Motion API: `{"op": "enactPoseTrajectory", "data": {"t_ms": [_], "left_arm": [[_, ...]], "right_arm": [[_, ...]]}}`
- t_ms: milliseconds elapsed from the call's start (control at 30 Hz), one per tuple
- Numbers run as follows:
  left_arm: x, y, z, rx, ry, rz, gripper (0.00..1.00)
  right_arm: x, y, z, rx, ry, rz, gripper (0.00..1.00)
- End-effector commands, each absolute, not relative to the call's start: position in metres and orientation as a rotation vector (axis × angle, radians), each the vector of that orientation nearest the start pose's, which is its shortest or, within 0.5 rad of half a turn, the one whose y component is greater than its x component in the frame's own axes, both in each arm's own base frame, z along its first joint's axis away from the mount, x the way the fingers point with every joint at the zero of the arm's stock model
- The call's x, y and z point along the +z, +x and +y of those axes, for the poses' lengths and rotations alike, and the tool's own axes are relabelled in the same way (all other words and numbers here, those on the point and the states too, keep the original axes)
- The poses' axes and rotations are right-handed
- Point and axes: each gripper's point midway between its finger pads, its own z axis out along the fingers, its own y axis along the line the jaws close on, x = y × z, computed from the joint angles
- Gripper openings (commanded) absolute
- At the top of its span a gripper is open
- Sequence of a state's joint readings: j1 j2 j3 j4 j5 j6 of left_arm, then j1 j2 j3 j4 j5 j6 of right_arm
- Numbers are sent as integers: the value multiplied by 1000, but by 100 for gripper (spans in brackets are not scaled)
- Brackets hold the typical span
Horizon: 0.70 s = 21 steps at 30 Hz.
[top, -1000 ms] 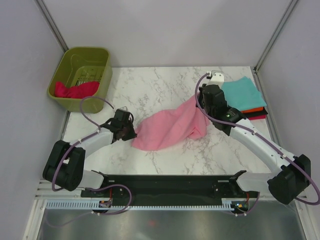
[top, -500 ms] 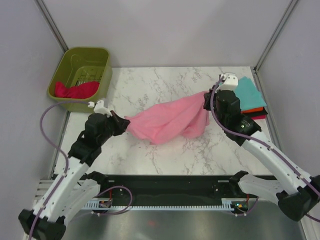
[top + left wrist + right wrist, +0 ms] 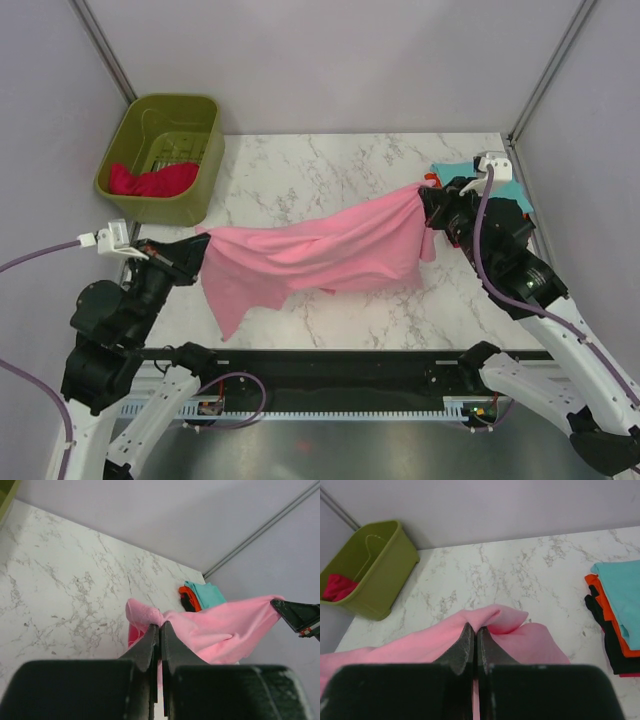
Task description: Fold and stack the t-shirts
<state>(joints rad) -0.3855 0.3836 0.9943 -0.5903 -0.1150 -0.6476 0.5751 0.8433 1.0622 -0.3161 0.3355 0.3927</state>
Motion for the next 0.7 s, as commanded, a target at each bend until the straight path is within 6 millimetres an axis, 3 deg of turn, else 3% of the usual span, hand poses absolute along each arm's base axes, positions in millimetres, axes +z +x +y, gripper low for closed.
{"op": "enactPoseTrajectory", "data": {"t_ms": [0, 167, 300, 400, 533, 600, 633, 667], "left_arm": [[406, 154, -64, -743, -321, 1482, 2], [421, 144, -58, -739, -323, 1462, 2], [410, 161, -65, -721, -340, 1532, 2], [394, 183, -71, -692, -376, 1603, 2], [363, 237, -89, -615, -418, 1751, 2], [364, 250, -94, -612, -429, 1767, 2], [360, 260, -98, -603, -431, 1796, 2], [375, 259, -99, -619, -426, 1768, 2]], "right_arm": [[412, 260, 141, 597, 39, 1580, 0], [429, 244, 154, 699, -30, 1581, 0], [429, 246, 162, 721, -47, 1617, 1], [417, 267, 172, 680, -40, 1682, 2], [385, 316, 189, 571, -12, 1798, 0], [390, 334, 185, 512, 35, 1792, 0], [383, 346, 186, 492, 43, 1814, 0], [386, 349, 186, 495, 49, 1810, 0]]}}
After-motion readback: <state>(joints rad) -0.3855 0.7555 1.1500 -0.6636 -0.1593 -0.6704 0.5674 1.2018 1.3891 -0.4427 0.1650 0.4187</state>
